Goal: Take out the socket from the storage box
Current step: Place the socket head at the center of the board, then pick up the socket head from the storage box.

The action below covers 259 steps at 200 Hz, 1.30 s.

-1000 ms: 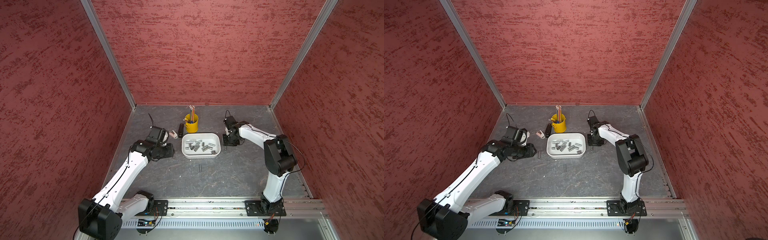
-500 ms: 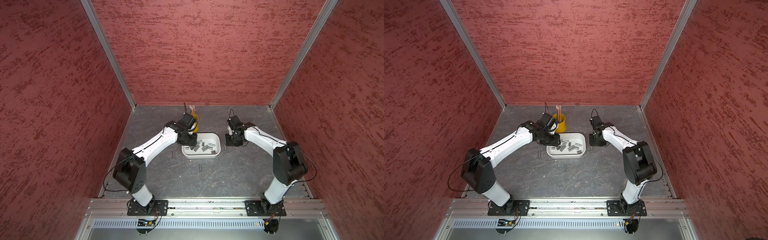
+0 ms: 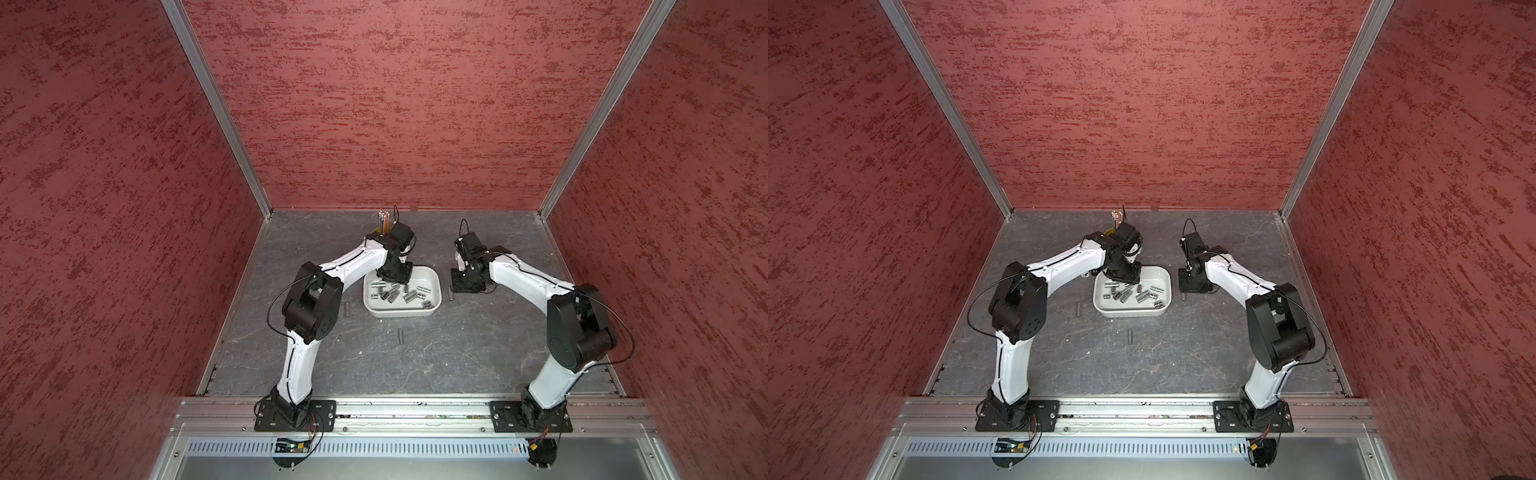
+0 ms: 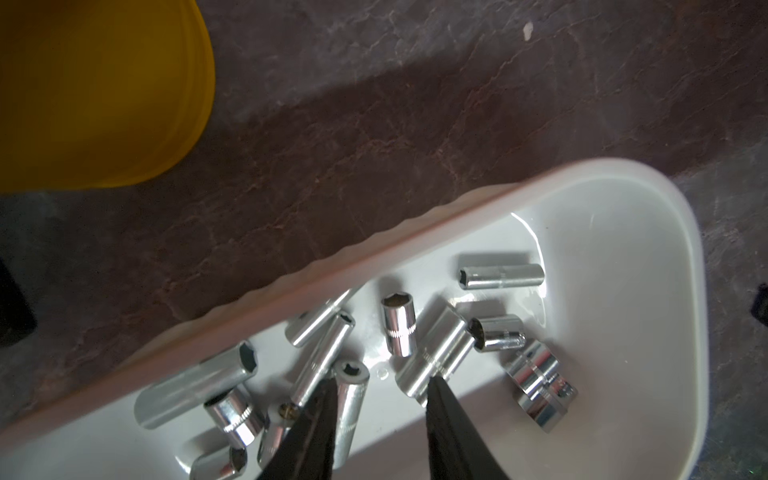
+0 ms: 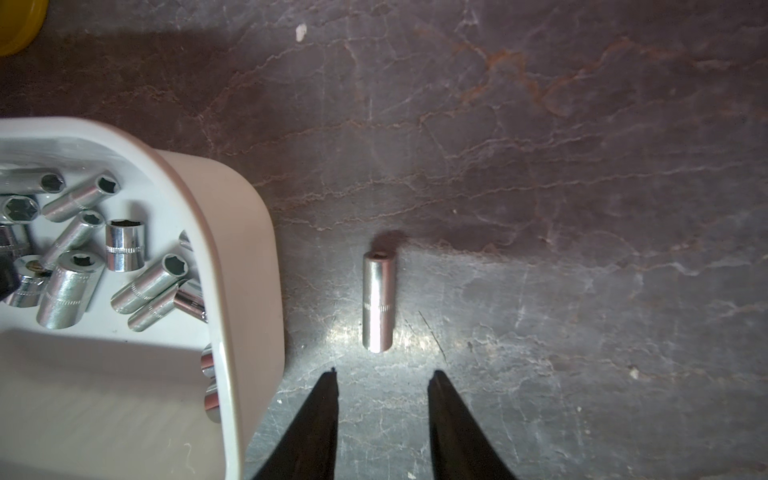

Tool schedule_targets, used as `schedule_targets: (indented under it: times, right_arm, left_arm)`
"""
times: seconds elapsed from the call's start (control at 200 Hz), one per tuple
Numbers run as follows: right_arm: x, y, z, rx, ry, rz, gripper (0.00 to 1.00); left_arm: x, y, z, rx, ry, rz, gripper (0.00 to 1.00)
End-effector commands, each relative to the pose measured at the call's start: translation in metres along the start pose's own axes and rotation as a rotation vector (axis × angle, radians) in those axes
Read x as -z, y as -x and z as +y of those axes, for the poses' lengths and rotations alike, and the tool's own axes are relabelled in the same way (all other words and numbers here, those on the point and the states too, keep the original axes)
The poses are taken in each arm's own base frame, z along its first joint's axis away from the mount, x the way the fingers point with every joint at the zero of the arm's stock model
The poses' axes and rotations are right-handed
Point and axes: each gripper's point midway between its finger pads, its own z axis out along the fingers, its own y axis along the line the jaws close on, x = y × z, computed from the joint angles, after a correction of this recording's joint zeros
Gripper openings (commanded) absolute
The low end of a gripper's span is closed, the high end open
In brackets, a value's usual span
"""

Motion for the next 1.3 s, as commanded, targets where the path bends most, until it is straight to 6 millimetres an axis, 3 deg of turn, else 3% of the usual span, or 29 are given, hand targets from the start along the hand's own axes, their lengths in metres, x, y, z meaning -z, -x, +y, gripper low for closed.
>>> schedule_targets:
  times: [0.0,0.351,0.802,0.992,1.152,1.292]
  right_arm:
    - [0.004,0.003,0.003,0.016,0.012,-0.025,0.39]
    - [-0.001,0.002,0.005,0.018,0.019,-0.012,0.39]
    - [-0.002,0.0,0.005,0.019,0.025,-0.007,0.39]
    - [-0.002,0.001,0.006,0.02,0.028,-0.011,0.38]
    - [-0.002,0.002,0.007,0.02,0.036,-0.019,0.38]
    - [-0.001,0.002,0.008,0.02,0.043,-0.02,0.38]
  left_arm:
    - [-0.011,0.005,0.01,-0.026,0.04,0.011,0.36]
    - [-0.035,0.01,0.024,-0.031,0.088,0.015,0.31]
    - [-0.067,-0.012,0.026,-0.004,0.081,0.089,0.27]
    - [-0.058,-0.015,0.019,0.003,0.087,0.075,0.17]
    - [-0.037,-0.008,0.01,0.028,0.075,0.038,0.05]
    - [-0.015,-0.002,0.0,0.05,0.05,-0.005,0.0]
